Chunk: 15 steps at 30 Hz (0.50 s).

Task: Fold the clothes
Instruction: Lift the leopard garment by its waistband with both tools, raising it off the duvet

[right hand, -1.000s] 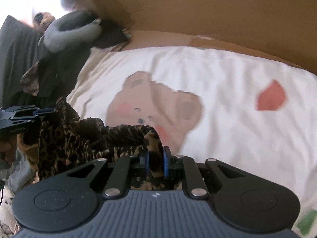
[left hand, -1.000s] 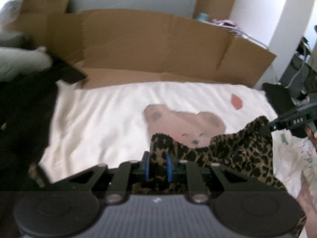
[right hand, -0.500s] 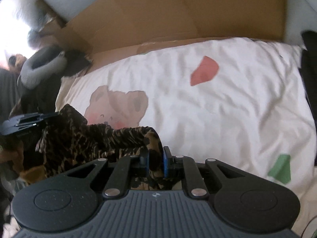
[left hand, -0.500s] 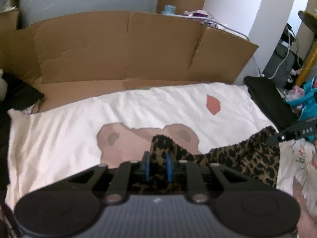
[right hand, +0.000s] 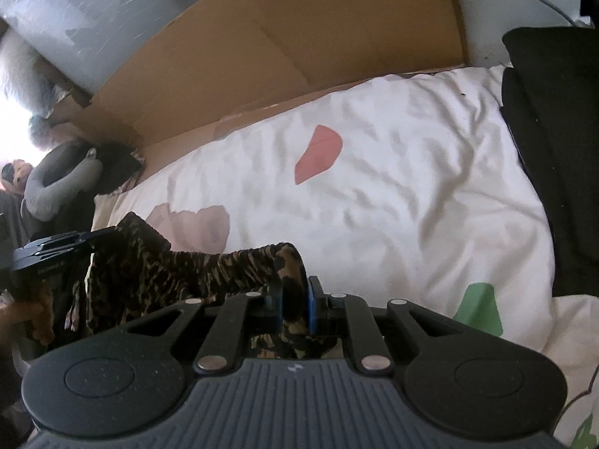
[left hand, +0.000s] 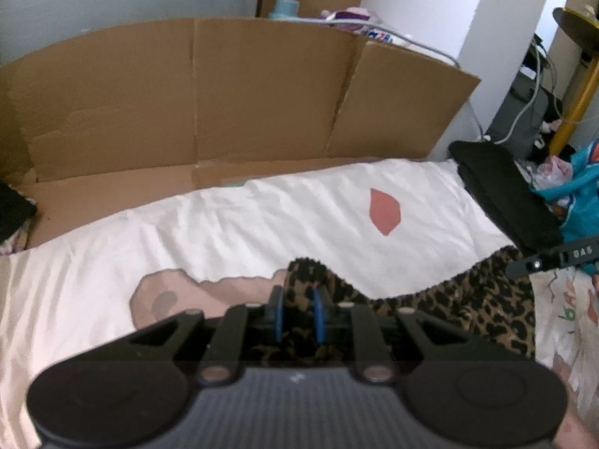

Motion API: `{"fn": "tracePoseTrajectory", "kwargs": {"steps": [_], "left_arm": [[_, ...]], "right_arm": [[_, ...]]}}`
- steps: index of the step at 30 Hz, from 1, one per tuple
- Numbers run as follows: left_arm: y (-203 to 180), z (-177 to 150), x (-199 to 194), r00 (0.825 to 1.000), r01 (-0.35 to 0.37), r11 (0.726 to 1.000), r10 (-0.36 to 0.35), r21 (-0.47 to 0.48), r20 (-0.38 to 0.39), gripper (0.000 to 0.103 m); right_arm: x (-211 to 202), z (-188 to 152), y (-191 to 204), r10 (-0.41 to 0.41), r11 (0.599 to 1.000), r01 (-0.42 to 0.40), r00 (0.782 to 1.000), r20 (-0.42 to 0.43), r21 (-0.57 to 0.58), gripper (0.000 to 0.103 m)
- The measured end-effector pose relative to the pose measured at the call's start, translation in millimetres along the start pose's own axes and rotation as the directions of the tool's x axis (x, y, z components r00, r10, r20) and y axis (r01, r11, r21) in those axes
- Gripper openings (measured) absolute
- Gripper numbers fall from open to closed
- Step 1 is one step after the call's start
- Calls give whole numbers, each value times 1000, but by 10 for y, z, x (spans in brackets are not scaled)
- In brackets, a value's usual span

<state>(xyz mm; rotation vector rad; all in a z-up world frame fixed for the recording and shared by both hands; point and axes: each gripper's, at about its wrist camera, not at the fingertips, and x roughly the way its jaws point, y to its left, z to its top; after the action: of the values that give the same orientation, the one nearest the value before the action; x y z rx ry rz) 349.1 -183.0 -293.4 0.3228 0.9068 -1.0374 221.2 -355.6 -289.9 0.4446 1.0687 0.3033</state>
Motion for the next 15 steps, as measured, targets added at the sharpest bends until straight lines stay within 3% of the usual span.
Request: {"fn": "tracePoseTrajectory", "kwargs": {"steps": [7,9,11,15], "left_arm": [[173,60,543,995,-41,999,38,-25,-91,18],[197,55,684,990,-55,998,50,-33,-132,21],[205,56,754,988,-75,997,70,-29,-140,26],[219,84,747,988,-61,997,55,-38,-146,38]], "right_arm": [[352,65,-294,9,998,-8,1000,-11,57,12],[447,65,-385,-10,996,11,1000,-11,85,16],[473,57,-438,-27,994,27,1000,2,107,30],[335,18,-399,-16,997,12,999,52,79,38]]}}
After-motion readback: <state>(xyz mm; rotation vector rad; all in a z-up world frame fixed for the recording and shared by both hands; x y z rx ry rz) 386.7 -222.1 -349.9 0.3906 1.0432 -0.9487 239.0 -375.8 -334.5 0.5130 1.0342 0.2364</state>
